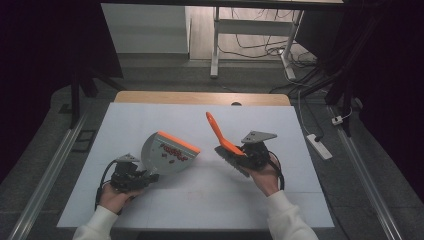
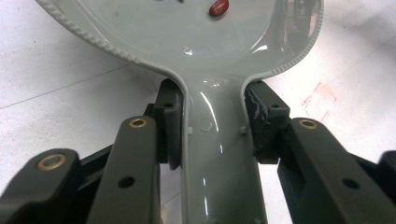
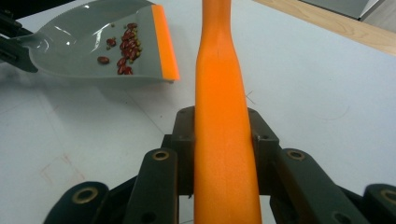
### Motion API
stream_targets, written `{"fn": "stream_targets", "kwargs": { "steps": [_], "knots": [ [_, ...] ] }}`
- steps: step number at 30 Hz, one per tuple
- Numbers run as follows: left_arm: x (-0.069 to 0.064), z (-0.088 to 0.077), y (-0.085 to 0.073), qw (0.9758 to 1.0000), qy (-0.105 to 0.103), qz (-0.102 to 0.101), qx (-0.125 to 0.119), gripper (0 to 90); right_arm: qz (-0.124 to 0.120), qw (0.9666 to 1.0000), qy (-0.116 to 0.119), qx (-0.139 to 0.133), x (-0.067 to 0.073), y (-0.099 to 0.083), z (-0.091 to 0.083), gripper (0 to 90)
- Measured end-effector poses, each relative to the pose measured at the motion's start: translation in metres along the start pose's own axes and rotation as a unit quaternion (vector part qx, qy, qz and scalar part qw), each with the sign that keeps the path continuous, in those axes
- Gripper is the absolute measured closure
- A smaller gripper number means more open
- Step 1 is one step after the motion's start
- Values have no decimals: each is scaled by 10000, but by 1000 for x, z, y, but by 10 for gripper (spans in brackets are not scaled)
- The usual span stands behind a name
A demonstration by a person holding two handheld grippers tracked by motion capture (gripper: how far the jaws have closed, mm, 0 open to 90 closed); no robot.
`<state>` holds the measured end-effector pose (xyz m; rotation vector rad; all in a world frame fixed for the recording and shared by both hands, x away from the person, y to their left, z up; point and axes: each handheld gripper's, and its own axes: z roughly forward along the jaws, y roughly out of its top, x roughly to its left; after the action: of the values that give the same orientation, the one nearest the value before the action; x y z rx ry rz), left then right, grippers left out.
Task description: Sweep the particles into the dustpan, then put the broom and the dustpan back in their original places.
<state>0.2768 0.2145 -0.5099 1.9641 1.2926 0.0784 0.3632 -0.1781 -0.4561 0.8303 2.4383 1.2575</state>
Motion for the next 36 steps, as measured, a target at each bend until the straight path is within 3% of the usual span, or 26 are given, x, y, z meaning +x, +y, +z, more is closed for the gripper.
{"fn": "stream_targets", "kwargs": {
  "steps": [6,16,26,36],
  "knots": [
    [-2,-1,-3,10000,13,-69,-45,617,129,9999,76,-34,-4,-10,-13,700],
    [-1,-4,-4,9998,71,-131,-111,617,279,9996,-15,-57,-10,-26,-32,701],
    [-1,-9,-10,9993,224,-228,-206,617,404,9992,-17,-4,-13,-39,-40,700],
    [-7,-8,-19,9977,416,-462,-256,617,507,9987,27,105,-16,-47,-43,700]
  ]
}}
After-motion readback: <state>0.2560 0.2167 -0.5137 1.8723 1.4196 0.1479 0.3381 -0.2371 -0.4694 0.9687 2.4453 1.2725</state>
